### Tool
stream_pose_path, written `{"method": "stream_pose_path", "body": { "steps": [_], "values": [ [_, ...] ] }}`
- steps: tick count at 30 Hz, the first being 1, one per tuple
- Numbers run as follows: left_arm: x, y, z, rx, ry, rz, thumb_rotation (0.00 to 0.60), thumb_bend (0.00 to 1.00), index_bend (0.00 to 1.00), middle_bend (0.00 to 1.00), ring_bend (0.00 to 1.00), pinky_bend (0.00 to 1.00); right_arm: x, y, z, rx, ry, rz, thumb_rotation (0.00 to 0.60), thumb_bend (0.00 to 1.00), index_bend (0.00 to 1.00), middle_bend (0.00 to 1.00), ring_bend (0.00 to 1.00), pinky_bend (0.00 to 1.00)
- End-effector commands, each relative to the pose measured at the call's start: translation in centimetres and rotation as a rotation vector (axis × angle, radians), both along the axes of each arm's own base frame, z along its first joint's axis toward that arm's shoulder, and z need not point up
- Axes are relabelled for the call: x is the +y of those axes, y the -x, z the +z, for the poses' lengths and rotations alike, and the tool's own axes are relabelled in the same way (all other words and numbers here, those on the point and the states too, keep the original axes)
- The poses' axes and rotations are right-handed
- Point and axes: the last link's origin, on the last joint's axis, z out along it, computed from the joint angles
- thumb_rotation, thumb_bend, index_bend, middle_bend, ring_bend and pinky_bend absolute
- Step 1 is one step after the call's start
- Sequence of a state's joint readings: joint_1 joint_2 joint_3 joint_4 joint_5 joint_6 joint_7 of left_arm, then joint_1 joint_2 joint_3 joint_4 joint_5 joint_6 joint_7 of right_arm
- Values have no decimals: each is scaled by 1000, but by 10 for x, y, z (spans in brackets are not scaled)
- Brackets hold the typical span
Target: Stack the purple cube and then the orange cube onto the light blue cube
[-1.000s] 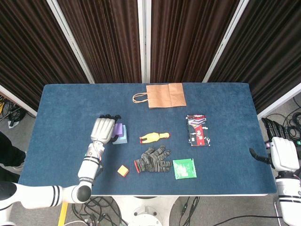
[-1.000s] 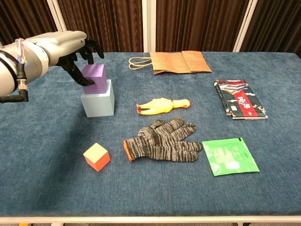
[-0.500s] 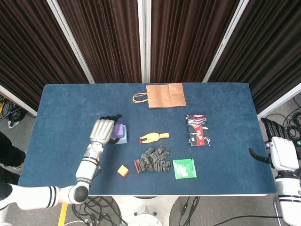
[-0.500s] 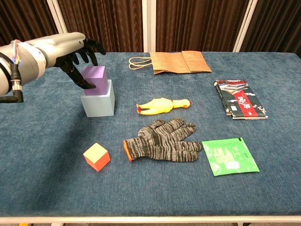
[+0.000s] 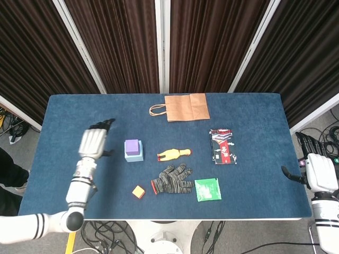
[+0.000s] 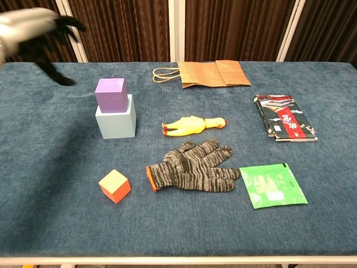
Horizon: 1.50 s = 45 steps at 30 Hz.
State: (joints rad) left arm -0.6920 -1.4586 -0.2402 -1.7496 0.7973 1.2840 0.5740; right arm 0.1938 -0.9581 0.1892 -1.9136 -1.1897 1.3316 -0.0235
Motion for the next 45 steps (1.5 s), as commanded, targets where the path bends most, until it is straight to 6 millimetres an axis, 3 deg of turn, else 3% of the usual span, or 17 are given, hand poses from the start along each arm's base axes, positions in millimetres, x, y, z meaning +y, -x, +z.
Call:
{"method": "stream_pose_path", "body": {
  "steps": [1, 9, 20, 31, 45],
  "values": [
    [-16, 27, 21, 19, -26, 50, 600, 210, 267, 351, 232, 278, 0, 0, -1, 1, -3, -1, 600, 157, 20, 64, 0, 0],
    [-54, 73, 37, 27, 103, -5, 600, 211, 326, 431, 235, 279, -2, -2, -6, 20, -12, -1, 600, 155, 20, 64, 0, 0],
    [-89, 95, 25, -11, 379, -274, 600, 211, 419, 499, 340, 445, -3, -1, -7, 21, -13, -7, 600, 157, 20, 64, 0, 0],
    [-106, 72, -3, -144, 431, -372, 600, 211, 430, 525, 354, 452, -4, -1, -6, 20, -8, -11, 600, 156, 20, 64, 0, 0],
    [-101, 44, -38, -139, 427, -608, 600, 211, 425, 536, 384, 477, -5, 4, 1, -3, 18, -29, 600, 156, 20, 65, 0, 0]
  ]
}}
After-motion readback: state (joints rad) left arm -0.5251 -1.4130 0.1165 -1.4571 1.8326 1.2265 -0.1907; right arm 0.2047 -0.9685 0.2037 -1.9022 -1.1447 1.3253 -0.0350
